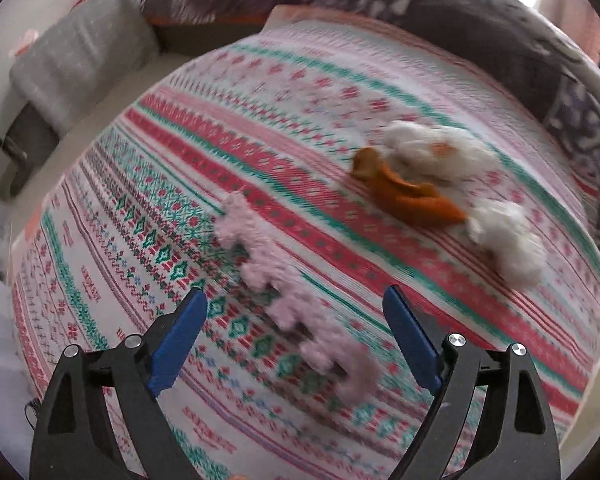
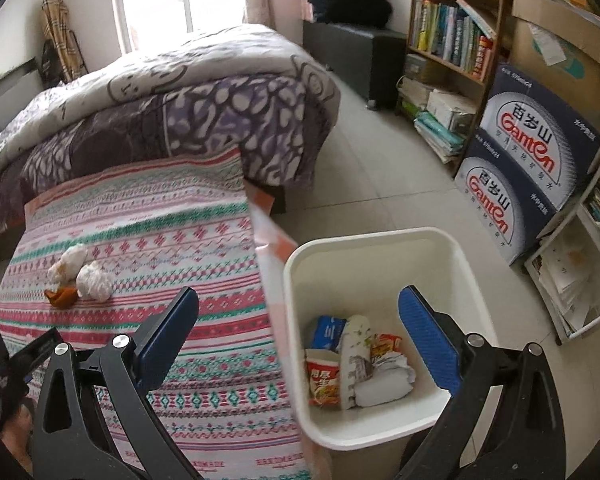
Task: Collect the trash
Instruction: 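Grasp the pink fuzzy strip with the left tool while the right tool grasps the white tissue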
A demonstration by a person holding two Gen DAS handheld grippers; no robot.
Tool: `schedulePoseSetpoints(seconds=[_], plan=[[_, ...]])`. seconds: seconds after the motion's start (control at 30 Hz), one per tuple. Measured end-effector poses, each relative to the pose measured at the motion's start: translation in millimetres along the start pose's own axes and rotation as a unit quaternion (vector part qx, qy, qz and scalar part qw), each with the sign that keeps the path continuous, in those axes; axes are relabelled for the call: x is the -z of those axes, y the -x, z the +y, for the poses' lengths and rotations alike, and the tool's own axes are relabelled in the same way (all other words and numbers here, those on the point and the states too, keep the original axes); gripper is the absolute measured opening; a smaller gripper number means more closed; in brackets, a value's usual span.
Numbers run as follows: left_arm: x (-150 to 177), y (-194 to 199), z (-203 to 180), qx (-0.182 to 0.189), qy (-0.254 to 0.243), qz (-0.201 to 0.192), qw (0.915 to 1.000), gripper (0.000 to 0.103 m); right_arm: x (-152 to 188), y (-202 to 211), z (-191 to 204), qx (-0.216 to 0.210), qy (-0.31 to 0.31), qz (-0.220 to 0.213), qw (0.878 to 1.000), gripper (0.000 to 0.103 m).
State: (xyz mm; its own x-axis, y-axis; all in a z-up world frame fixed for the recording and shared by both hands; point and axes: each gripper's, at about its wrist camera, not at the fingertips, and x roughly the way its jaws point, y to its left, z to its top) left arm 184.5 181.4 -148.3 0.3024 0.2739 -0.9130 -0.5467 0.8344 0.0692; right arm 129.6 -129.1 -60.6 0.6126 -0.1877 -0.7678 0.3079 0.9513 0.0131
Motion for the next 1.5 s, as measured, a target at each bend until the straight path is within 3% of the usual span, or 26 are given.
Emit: schedulePoseSetpoints(seconds=[0.17,0.27,0.33,0.37,0.53,0.67,0.83,1.13,1.2,1.27,1.3,1.33,1.37,1.5], plan=[[-4.3,-21.2,5.5,0.034,0.002,0.020,0.9992,0.083,0.8,-8.0,16.6,-0.010,0.002,0.014,1.000,0.096],[-2.2,-17.0,3.3,0.050,-0.028,0.002,0.9984,0.060,3.3,-12.4,28.3,-0.019,0.005,0.024,1.000,0.096],[-1.6,-13.6,4.3,0.066,-0.048,0.000,0.9967,0.034,5.8,-15.6,37.4,-0.024,0.009,0.031,0.999,0.096],[-1.2,-12.8,7.2,0.076,-0.055,0.003,0.9956,0.031,7.4,-17.4,42.3,-0.027,0.013,0.034,0.999,0.096],[0.4,-6.8,34.0,0.089,-0.075,-0.004,0.9932,0.029,18.3,-26.4,69.2,-0.061,0.056,0.045,0.996,0.096],[-9.9,8.7,64.9,0.093,-0.058,-0.027,0.9936,0.029,27.3,-34.7,102.9,-0.084,0.126,0.039,0.988,0.096],[-23.6,28.9,87.7,0.120,-0.023,-0.042,0.9916,0.030,25.1,-52.8,153.7,-0.135,0.173,0.025,0.975,0.096],[-24.7,31.6,86.7,0.132,-0.021,-0.038,0.9904,0.030,17.7,-95.7,210.2,-0.169,0.218,0.030,0.961,0.092],[-24.2,29.3,87.7,0.132,-0.022,-0.037,0.9903,0.030,15.9,-103.7,216.7,-0.170,0.219,0.038,0.960,0.084],[-24.1,29.3,88.5,0.132,-0.024,-0.039,0.9902,0.030,16.5,-114.1,221.0,-0.170,0.215,0.062,0.960,0.063],[-23.9,30.0,88.6,0.131,-0.024,-0.040,0.9903,0.030,17.3,-118.8,221.6,-0.168,0.213,0.077,0.960,0.060],[-24.0,30.9,88.4,0.131,-0.025,-0.042,0.9902,0.030,17.0,-117.6,221.0,-0.163,0.211,0.071,0.961,0.040],[-24.1,31.8,87.9,0.132,-0.024,-0.043,0.9900,0.030,16.1,-115.9,220.2,-0.166,0.209,0.070,0.961,0.035],[-23.2,42.0,86.5,0.137,-0.023,-0.057,0.9887,0.030,7.8,-97.7,208.7,-0.180,0.180,0.062,0.965,0.034]])
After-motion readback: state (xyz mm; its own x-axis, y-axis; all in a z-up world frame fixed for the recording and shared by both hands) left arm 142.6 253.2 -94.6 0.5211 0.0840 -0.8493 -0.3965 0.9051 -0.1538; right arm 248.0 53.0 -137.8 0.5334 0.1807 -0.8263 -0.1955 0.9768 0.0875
